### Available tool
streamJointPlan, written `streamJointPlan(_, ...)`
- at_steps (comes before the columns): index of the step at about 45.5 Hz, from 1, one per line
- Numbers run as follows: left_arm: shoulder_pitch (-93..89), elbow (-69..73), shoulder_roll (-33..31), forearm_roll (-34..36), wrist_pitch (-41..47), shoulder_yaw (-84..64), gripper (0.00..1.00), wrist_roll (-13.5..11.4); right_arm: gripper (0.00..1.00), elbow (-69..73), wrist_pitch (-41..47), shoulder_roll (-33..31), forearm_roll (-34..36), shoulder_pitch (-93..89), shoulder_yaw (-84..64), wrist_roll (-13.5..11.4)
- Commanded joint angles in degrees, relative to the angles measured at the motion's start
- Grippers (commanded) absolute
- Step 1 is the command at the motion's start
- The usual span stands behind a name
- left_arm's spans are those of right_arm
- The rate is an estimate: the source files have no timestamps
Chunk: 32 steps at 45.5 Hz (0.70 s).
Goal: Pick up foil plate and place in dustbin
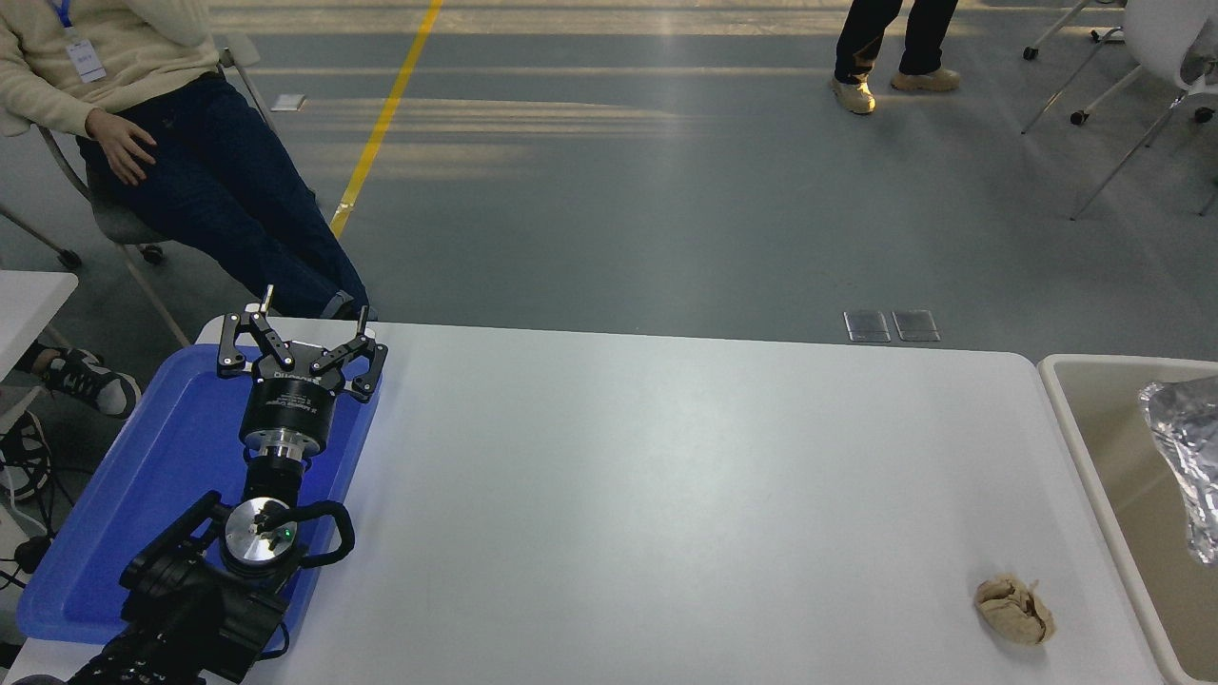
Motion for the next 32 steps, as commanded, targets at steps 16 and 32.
streamJointPlan(16, 0.0, 0.0, 0.0, -0.1, 0.0, 0.0, 1.0, 0.0, 0.0, -0.6, -1.5, 1.9, 1.2, -2.5, 2.9, -1.3)
streamJointPlan(32, 0.0, 0.0, 0.0, -0.1, 0.0, 0.1, 1.0, 0.0, 0.06, -0.6, -1.5, 1.9, 1.2, -2.5, 2.9, -1.3)
